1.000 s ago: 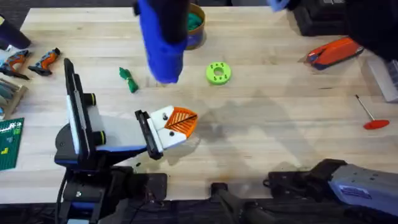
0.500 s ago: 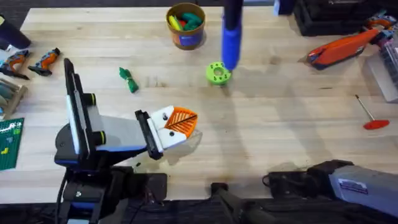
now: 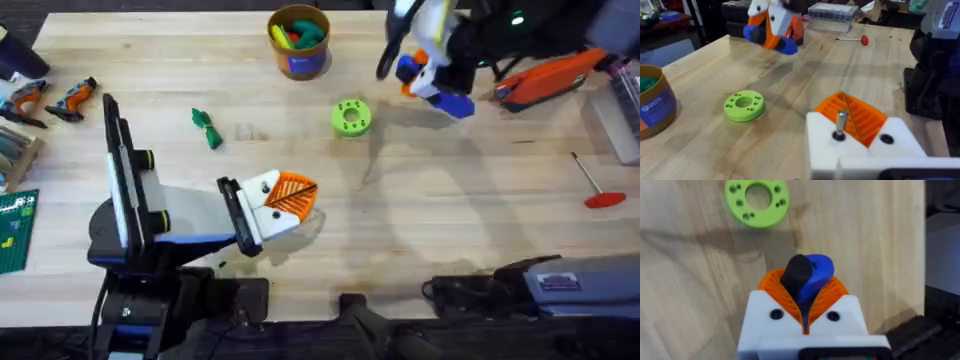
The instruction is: Pick up the gripper from the table and insert it into the empty holder that is missing its gripper. Then pick up a screw, insert it into the mounting hole, and use the screwdriver to tighten it. Finally, clean up the table by picking up the vegetable and placing it into the bucket.
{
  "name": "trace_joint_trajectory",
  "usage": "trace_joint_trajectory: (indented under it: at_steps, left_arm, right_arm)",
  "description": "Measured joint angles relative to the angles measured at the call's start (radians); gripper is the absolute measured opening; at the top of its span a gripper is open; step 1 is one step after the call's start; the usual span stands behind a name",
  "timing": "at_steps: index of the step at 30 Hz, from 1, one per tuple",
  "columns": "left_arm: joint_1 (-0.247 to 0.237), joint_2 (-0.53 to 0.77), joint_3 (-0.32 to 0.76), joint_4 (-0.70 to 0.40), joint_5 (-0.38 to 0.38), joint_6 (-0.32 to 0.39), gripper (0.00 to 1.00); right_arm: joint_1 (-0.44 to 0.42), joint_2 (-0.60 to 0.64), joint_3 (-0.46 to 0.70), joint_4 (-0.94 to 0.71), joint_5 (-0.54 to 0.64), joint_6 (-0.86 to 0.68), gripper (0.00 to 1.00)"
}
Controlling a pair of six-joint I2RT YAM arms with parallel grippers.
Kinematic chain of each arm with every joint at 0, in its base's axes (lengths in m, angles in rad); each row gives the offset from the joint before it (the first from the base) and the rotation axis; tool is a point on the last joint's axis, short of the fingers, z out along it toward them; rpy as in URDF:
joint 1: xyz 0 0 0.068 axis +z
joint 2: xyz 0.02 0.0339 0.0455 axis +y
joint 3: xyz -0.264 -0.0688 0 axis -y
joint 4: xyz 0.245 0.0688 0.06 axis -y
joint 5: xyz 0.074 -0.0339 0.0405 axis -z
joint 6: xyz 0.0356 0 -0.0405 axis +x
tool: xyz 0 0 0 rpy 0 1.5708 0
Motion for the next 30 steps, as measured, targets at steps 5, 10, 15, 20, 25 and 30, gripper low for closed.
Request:
trace_joint_trajectory:
  at_steps: [5,10,15,20,25,30]
  left_arm:
    - [0.0,0.0,0.0,0.0,0.0,0.0,0.004]
    - [0.0,0.0,0.0,0.0,0.0,0.0,0.004]
    - [0.0,0.0,0.0,0.0,0.0,0.0,0.004]
    - [0.0,0.0,0.0,0.0,0.0,0.0,0.004]
    - [0.0,0.0,0.0,0.0,0.0,0.007,0.582]
    - [0.0,0.0,0.0,0.0,0.0,0.007,0.984]
  right_arm:
    - [0.0,0.139,0.0,0.004,0.052,-0.098,0.03]
    - [0.001,0.248,0.002,0.01,0.082,-0.145,0.03]
    - [0.001,0.296,0.004,0.008,0.093,-0.156,0.436]
    - [0.001,0.282,0.012,0.014,0.092,-0.154,0.97]
    - [0.014,0.222,0.012,0.011,0.092,-0.023,0.978]
    - [0.023,0.097,0.012,0.043,0.092,0.288,0.978]
